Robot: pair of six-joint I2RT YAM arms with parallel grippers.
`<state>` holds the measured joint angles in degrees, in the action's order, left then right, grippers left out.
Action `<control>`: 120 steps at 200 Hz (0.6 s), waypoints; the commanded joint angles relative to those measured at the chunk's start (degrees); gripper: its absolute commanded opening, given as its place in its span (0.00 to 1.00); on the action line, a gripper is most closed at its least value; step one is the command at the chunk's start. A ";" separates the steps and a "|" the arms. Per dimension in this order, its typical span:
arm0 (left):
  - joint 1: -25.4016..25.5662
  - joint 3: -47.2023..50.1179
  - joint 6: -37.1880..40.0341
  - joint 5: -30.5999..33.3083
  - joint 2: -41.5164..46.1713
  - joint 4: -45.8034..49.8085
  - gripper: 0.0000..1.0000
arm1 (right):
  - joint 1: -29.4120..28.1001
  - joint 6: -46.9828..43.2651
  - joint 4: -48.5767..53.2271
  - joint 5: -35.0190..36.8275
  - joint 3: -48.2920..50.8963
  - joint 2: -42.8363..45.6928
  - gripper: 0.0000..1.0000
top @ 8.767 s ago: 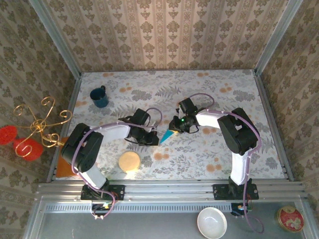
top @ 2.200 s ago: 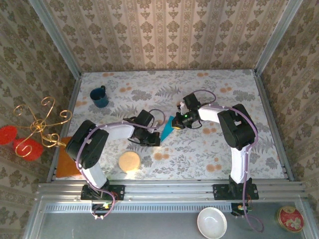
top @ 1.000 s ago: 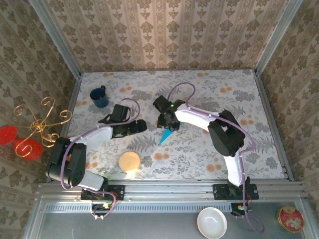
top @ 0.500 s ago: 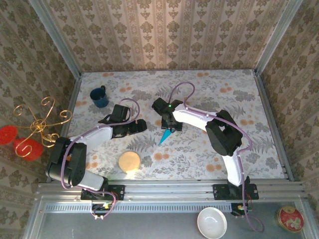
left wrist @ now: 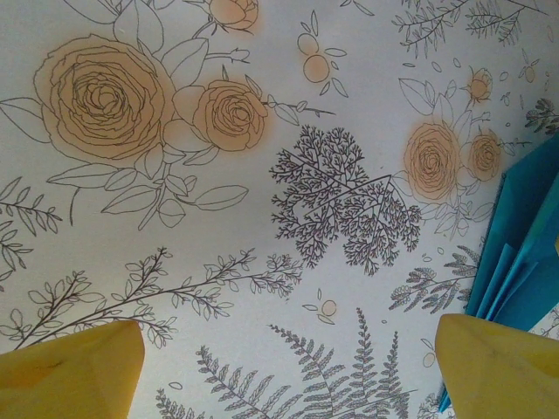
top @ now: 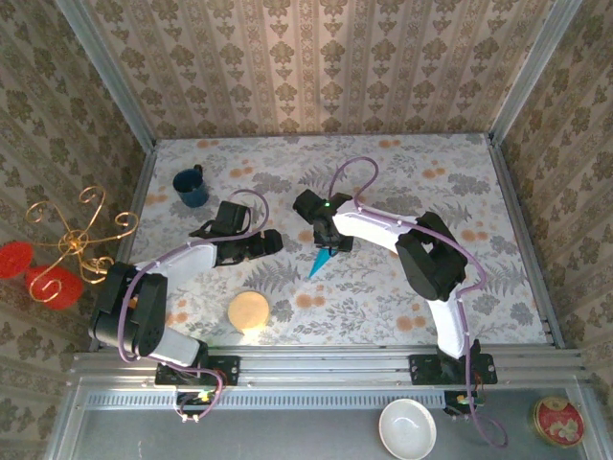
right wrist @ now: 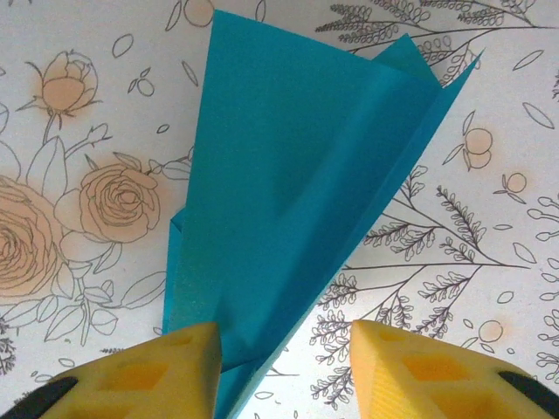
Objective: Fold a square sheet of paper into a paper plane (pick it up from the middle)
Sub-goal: Move the paper plane to the top-center of the table.
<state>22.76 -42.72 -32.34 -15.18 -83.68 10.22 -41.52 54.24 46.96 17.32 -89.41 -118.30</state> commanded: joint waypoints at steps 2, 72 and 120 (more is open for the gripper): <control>-0.46 -0.70 -0.01 -0.46 -0.87 0.24 0.88 | -0.06 2.45 1.99 3.43 1.23 2.53 0.42; -0.44 -1.40 -0.17 0.10 -1.29 0.74 0.89 | 0.03 3.60 1.26 6.68 3.60 5.30 0.22; -1.23 -1.58 -0.79 0.35 -0.86 1.15 0.89 | 0.31 3.20 0.00 7.95 5.44 7.21 0.04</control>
<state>22.35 -42.76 -32.38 -15.14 -84.53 10.28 -41.52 56.66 46.83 22.17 -85.30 -113.60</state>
